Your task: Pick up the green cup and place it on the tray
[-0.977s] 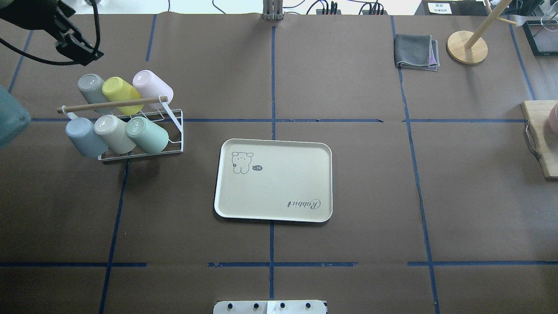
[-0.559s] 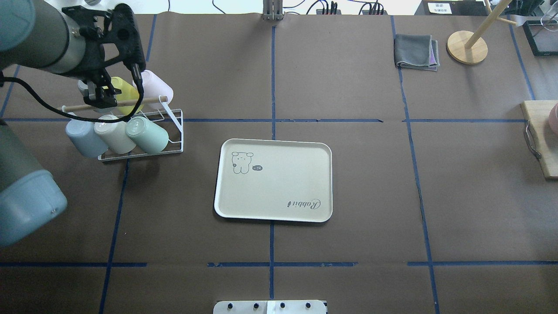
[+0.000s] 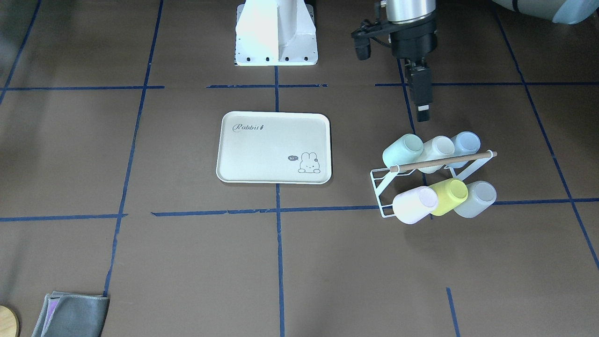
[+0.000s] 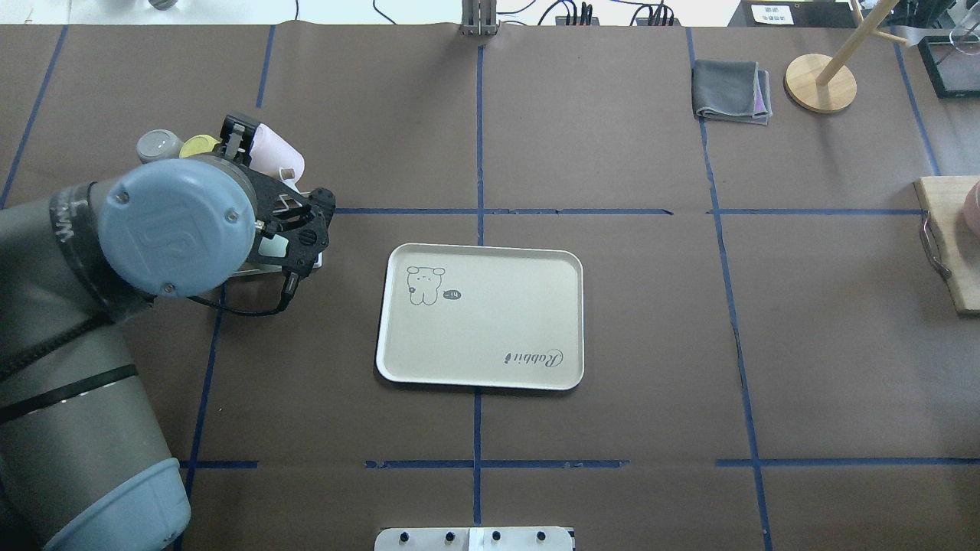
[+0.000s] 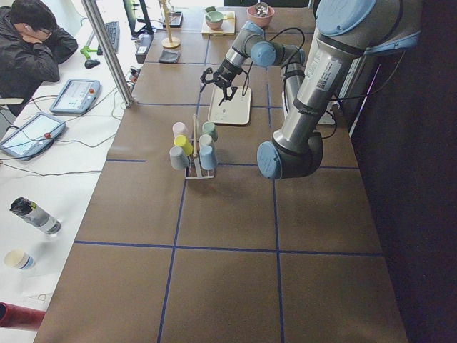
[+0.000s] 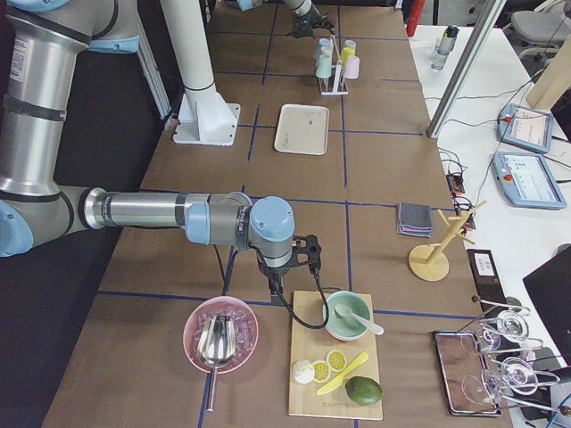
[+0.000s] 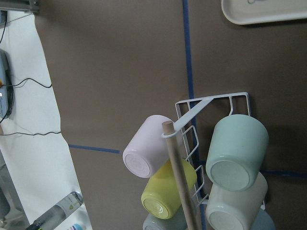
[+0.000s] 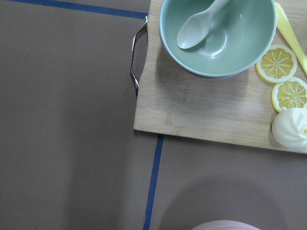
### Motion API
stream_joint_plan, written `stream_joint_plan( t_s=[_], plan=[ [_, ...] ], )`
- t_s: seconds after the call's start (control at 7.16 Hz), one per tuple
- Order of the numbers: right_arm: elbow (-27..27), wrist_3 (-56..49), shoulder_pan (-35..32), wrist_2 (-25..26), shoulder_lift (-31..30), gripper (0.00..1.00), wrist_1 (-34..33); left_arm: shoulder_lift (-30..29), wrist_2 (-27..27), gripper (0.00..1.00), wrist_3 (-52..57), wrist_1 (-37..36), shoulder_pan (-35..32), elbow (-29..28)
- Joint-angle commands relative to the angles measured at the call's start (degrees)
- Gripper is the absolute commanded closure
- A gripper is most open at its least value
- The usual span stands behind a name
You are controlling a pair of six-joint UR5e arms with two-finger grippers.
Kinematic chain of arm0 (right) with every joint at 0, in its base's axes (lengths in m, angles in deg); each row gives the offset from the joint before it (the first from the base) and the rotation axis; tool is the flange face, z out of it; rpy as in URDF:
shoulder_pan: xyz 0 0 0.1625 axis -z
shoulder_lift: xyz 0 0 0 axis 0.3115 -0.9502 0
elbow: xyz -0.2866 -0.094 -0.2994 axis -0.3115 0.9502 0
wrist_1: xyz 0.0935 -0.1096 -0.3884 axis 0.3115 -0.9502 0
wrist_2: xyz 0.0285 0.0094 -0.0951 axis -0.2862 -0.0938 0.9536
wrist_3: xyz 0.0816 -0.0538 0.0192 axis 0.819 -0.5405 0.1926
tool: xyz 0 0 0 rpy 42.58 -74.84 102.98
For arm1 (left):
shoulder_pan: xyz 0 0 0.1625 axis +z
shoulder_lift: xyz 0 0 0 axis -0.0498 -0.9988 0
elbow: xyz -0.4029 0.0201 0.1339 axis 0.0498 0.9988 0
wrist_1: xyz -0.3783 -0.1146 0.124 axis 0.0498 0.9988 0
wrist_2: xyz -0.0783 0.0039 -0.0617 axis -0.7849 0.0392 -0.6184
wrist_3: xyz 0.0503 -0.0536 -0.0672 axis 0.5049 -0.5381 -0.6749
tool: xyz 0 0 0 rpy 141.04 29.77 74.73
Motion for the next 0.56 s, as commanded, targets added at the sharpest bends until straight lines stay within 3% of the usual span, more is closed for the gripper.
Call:
stream_joint_plan(
  t_s=[0.0,0.42],
  plan=[
    [0.24,0.0,0.0,-0.07,-0.03,0.0,0.0,1.76,6.0,0.0,7.04,-1.67,2.57,-1.83],
    [0.59,0.0,0.0,-0.33,-0.47,0.0,0.0,2.82,11.81,0.0,8.63,-2.55,6.88,-6.04]
  ],
)
